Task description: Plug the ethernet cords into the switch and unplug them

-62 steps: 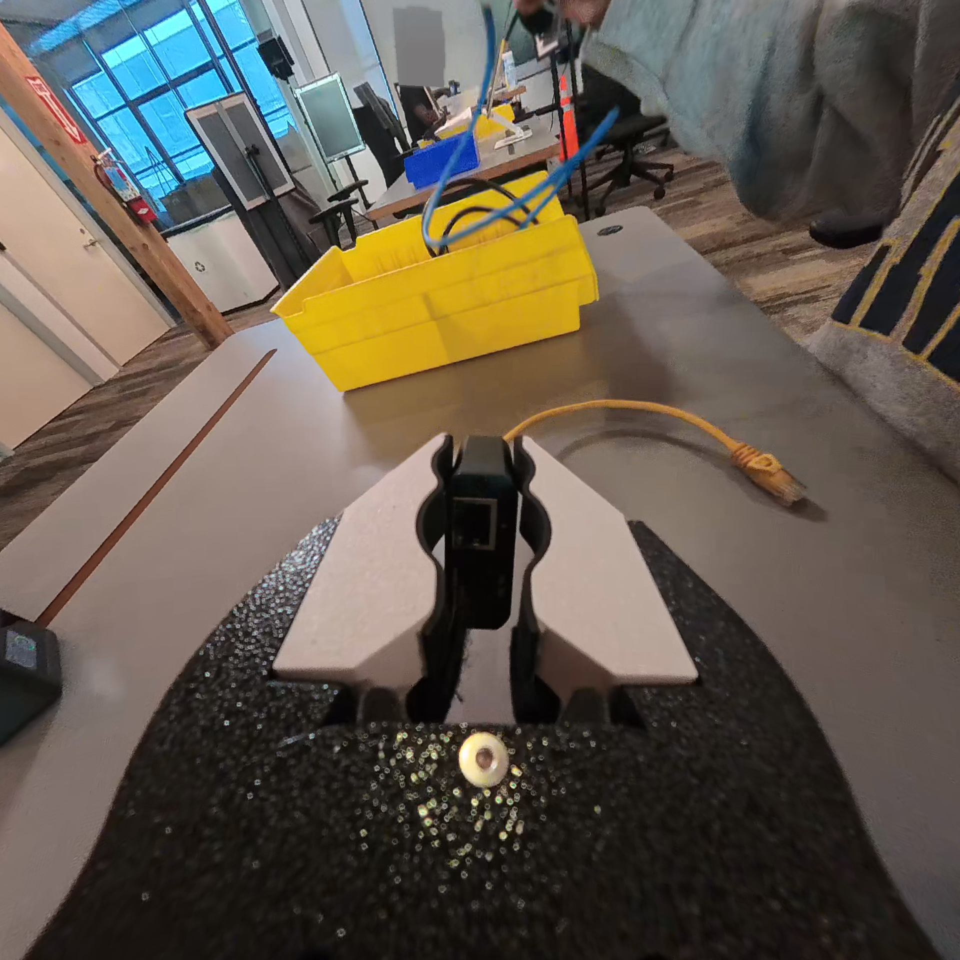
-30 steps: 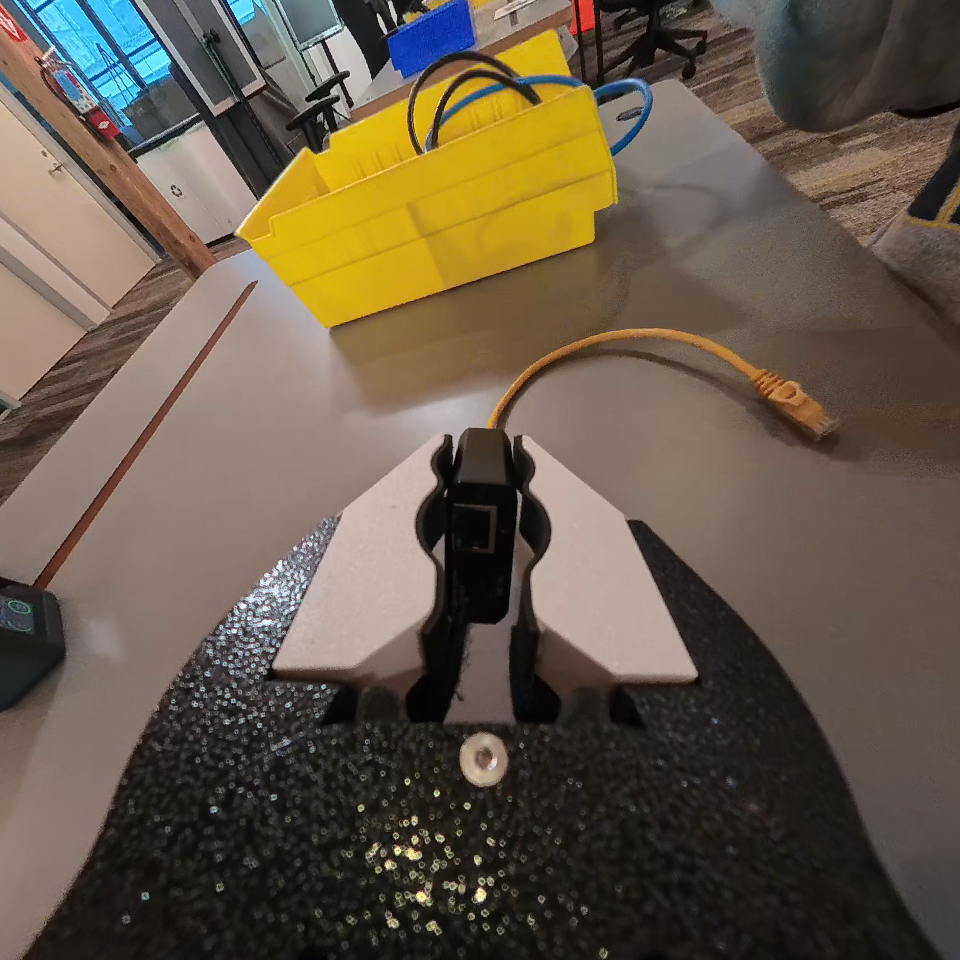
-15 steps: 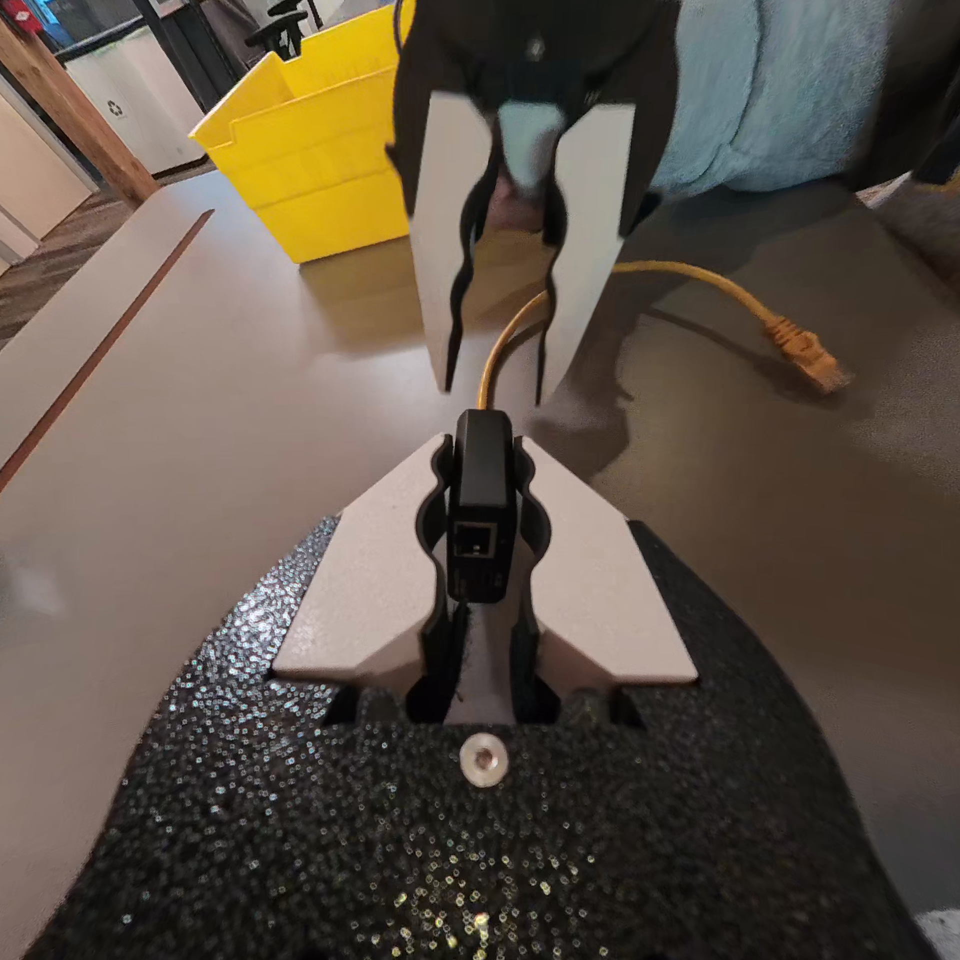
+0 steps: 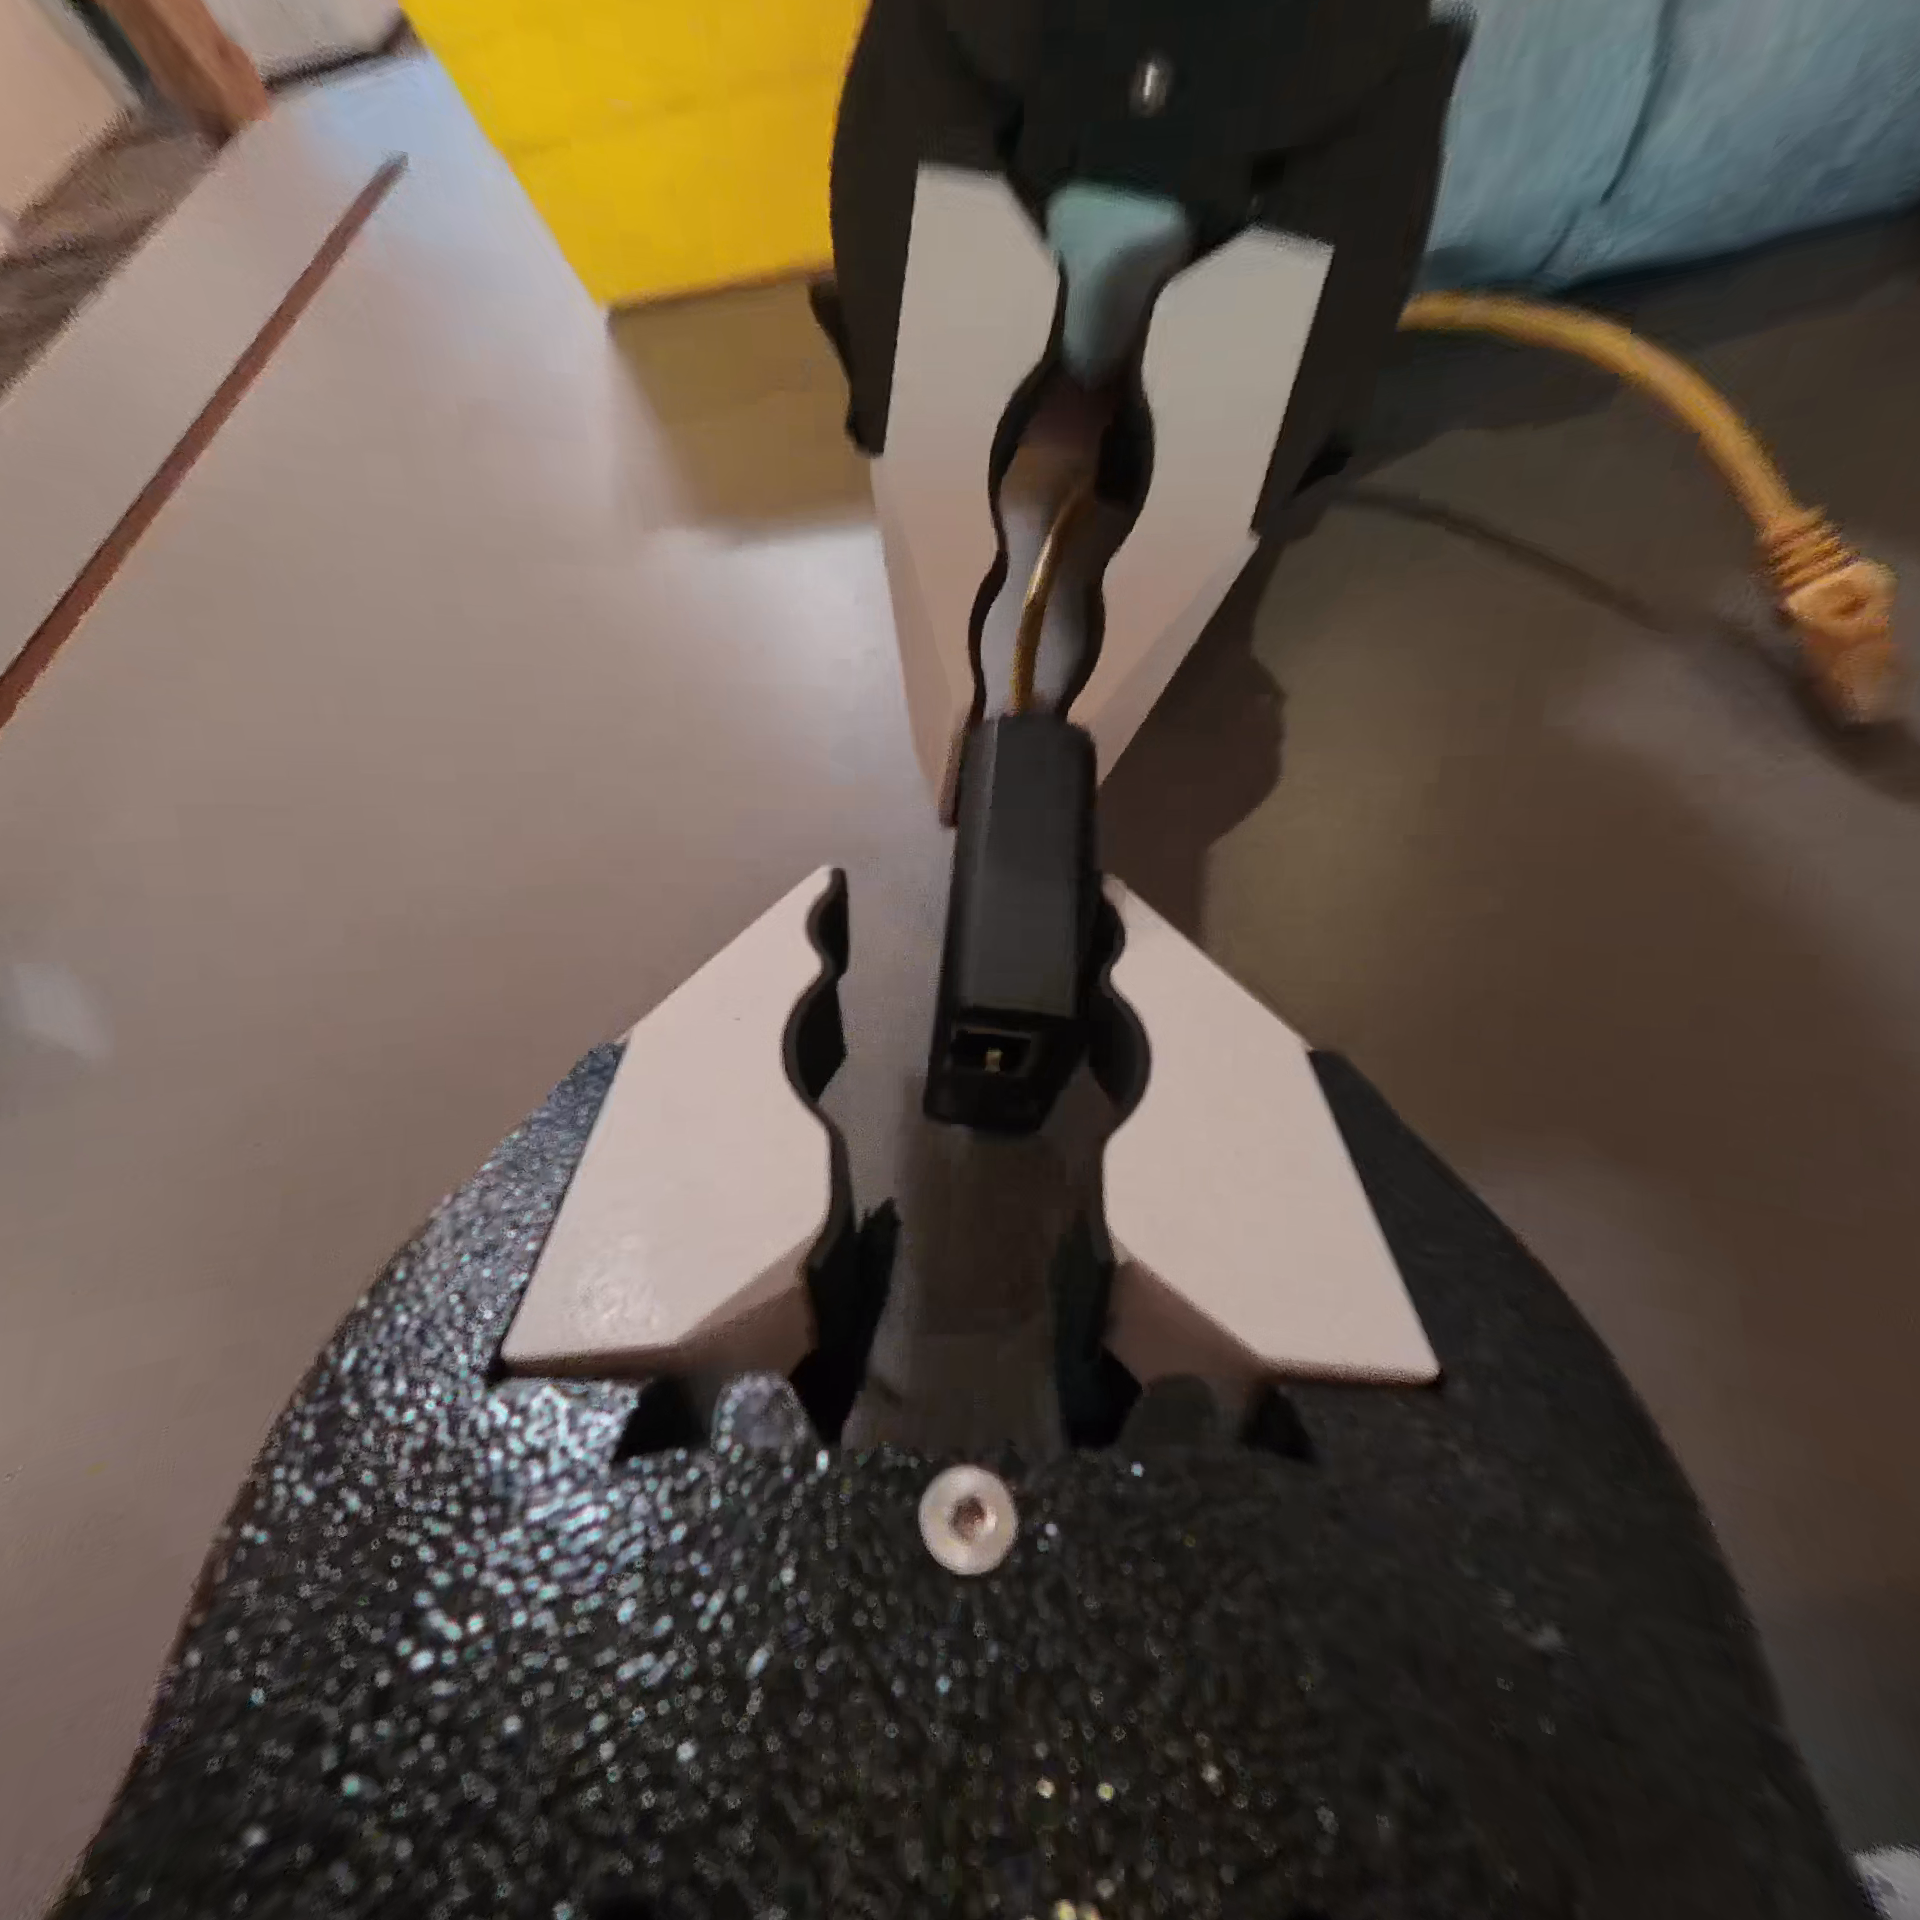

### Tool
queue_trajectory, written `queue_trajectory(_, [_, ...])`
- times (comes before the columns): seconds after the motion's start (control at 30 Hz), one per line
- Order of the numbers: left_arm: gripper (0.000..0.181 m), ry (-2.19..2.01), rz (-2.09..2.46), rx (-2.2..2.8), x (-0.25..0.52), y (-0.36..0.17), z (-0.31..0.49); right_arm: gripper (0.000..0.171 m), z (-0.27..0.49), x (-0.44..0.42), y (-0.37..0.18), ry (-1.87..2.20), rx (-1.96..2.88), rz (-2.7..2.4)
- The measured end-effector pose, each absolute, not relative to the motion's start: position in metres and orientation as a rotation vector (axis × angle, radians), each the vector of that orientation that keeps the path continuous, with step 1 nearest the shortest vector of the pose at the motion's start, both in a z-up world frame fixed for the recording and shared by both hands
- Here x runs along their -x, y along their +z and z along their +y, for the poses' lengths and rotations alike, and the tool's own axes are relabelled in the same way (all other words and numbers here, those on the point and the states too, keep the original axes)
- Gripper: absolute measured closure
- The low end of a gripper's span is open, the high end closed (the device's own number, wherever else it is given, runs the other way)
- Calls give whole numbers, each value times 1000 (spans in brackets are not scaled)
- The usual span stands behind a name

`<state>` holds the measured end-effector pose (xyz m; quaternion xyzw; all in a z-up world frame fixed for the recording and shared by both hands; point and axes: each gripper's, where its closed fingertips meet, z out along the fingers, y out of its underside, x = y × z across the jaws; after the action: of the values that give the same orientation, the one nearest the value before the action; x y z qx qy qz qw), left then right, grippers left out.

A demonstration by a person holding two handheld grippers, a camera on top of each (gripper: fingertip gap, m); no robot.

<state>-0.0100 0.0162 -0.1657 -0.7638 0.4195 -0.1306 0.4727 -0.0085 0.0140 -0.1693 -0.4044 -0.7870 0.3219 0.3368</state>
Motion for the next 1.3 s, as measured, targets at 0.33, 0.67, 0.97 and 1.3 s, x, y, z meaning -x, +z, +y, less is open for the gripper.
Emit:
queue_trajectory(0.33, [159, -412, 1299, 1727, -27, -154, -13, 161, -16, -25, -150, 788, 841, -2248])
queue_trajectory(0.67, [159, -964, 1286, 1461, -84, -97, -57, 162, -58, -81, -90, 941, 633, -2411])
queue_trajectory(0.97, [160, -931, 1112, 1364, -41, -72, -49, 161, -32, -129, -39, 1100, 740, -2257])
queue_trajectory(1.3, [160, -582, 969, 1476, -30, -95, 0, 160, 126, -187, 144, 241, 767, -1405])
